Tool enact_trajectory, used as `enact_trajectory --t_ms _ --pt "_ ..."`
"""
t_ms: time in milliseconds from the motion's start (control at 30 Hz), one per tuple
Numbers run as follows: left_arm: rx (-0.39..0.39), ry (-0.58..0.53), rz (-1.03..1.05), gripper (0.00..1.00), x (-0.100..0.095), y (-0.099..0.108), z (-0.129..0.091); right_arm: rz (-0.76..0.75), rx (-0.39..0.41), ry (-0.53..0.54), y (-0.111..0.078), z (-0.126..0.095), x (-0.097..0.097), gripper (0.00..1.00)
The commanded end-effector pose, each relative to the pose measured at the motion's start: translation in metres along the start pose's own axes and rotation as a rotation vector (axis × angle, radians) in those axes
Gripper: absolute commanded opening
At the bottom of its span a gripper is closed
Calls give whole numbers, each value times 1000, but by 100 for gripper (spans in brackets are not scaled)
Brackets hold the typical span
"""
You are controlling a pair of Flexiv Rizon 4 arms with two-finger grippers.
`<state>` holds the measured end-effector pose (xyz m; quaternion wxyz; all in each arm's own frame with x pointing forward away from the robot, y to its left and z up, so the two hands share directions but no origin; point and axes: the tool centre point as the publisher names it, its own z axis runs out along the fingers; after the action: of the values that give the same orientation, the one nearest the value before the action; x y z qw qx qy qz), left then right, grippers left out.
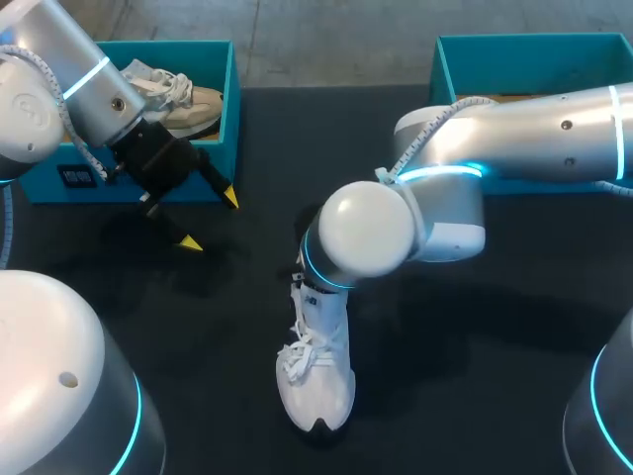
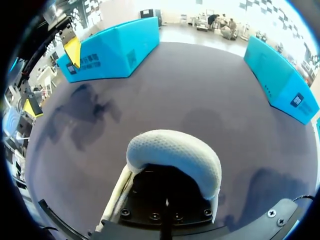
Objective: Take the shoe out of the shoebox, open the shoe tongue, remove and reinsert the insole, then place the shoe into the shoebox
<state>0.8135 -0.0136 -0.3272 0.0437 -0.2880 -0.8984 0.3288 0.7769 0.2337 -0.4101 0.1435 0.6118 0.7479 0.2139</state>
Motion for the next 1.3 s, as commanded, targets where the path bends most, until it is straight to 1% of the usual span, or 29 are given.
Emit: enact_trajectory --t_ms 33,100,167,333,400,500,633,767,800,833,867,900,933,1100,1167,1300 --pt "-3 0 0 100 1 0 0 13 -41 -13 -23 13 2 0" --pt "-3 0 0 100 1 0 0 19 -42 -21 -25 10 1 0" --pt "-3 0 0 100 1 0 0 23 -70 -26 -23 2 1 0" --pt "-3 0 0 100 1 0 0 17 -155 -56 -12 -28 3 0" --pt "-3 0 0 100 1 0 0 15 -163 -61 -8 -36 3 0" --pt "-3 0 0 100 1 0 0 6 -174 -61 -5 -42 3 0" --pt "-3 0 0 100 1 0 0 13 -124 -37 -4 -38 4 0" --pt "-3 0 0 100 1 0 0 1 -26 -14 -4 -24 8 0" --pt "-3 0 0 100 1 0 0 5 2 -12 -6 -18 9 0" --pt "-3 0 0 100 1 0 0 6 18 -3 -7 -15 9 0" --pt "-3 0 0 100 1 0 0 13 55 -8 -10 -8 9 0" --pt "-3 0 0 100 1 0 0 16 63 -4 -13 -5 9 0" --pt "-3 0 0 100 1 0 0 18 69 2 -15 -3 10 0" --pt "-3 0 0 100 1 0 0 40 187 -19 -30 6 10 0" --pt "-3 0 0 100 1 0 0 48 196 -10 -34 5 10 0" --pt "-3 0 0 100 1 0 0 64 199 -36 -40 -6 10 0"
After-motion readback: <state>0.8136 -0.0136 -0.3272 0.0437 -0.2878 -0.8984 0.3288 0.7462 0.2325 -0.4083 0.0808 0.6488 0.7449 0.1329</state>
